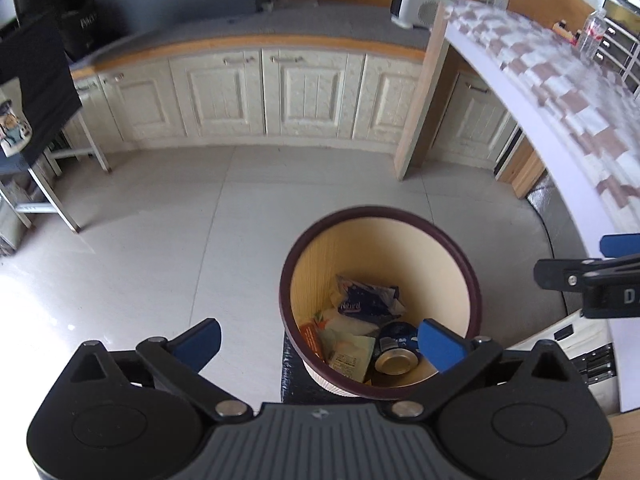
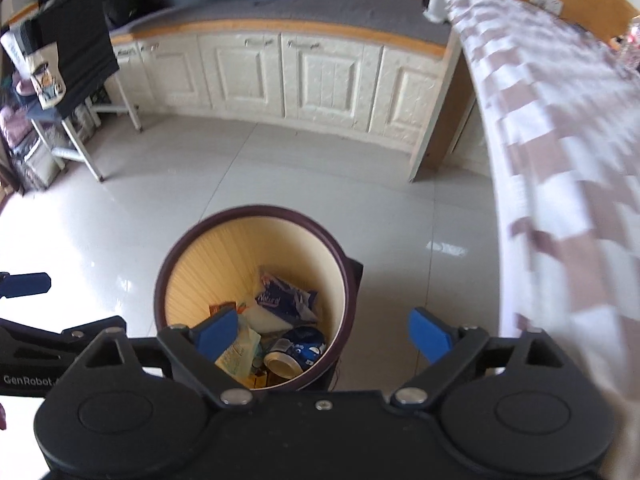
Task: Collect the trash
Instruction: 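Withdraw both open tools up from the wastebasket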
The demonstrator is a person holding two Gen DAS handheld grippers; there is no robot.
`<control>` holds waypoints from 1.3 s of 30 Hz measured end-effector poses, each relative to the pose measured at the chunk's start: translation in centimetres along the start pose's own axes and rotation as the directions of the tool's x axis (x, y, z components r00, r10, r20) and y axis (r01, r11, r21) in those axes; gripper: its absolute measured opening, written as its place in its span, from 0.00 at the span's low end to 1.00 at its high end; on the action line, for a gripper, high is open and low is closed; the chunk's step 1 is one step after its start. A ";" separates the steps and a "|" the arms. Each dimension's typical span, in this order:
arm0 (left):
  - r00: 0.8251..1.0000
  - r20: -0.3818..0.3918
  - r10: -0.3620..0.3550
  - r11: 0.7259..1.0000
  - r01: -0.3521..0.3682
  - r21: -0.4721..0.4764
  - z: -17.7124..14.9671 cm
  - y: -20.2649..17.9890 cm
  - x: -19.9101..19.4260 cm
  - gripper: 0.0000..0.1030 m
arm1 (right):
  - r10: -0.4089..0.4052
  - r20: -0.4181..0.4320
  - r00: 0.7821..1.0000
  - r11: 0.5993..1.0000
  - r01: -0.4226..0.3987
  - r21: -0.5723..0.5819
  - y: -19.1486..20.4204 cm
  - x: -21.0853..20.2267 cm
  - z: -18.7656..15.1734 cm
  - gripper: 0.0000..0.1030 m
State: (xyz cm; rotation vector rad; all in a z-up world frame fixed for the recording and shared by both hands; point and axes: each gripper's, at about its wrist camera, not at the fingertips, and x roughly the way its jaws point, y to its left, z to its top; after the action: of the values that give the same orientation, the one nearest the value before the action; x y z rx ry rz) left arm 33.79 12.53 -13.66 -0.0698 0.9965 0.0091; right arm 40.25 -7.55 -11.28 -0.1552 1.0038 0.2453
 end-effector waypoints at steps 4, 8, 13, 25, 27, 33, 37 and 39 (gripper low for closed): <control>0.999 0.044 -0.007 1.000 0.006 0.011 -0.3 0.0 -3.3 1.00 | -0.008 0.069 0.998 1.000 0.006 0.028 -0.2 -3.8 -0.6 0.95; 0.996 0.092 -0.009 1.000 0.006 0.024 -0.8 -0.3 -6.8 1.00 | -0.007 0.140 0.990 0.997 -0.004 0.078 -0.7 -7.7 -1.8 0.96; 0.987 0.158 -0.022 0.999 0.016 0.037 -1.8 -0.8 -10.8 1.00 | -0.027 0.209 0.978 0.996 0.010 0.085 -1.2 -11.6 -3.6 0.98; 0.965 0.260 -0.042 0.998 0.031 0.047 -6.4 -3.1 -18.4 1.00 | -0.022 0.303 0.953 0.991 -0.018 0.129 -2.6 -19.5 -9.6 1.00; 0.961 0.273 -0.048 0.998 0.036 0.048 -7.3 -3.4 -19.3 1.00 | -0.025 0.319 0.947 0.991 -0.018 0.130 -2.7 -20.7 -10.9 1.00; 0.947 0.316 -0.060 0.998 0.047 0.047 -9.9 -4.1 -21.8 1.00 | -0.051 0.358 0.932 0.989 -0.003 0.148 -3.3 -23.6 -14.4 1.00; 0.939 0.335 -0.072 0.997 0.061 0.044 -11.5 -4.5 -23.0 1.00 | -0.084 0.377 0.922 0.986 0.023 0.164 -3.7 -25.1 -16.4 1.00; 0.935 0.346 -0.082 0.997 0.072 0.041 -12.2 -4.6 -23.7 1.00 | -0.080 0.388 0.918 0.986 0.015 0.167 -4.0 -25.7 -17.4 1.00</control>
State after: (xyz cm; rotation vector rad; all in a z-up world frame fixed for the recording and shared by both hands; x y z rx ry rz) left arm 10.86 7.74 -0.16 -0.0788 0.6389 -0.0623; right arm 14.05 -18.91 1.37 0.0185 0.6132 0.1415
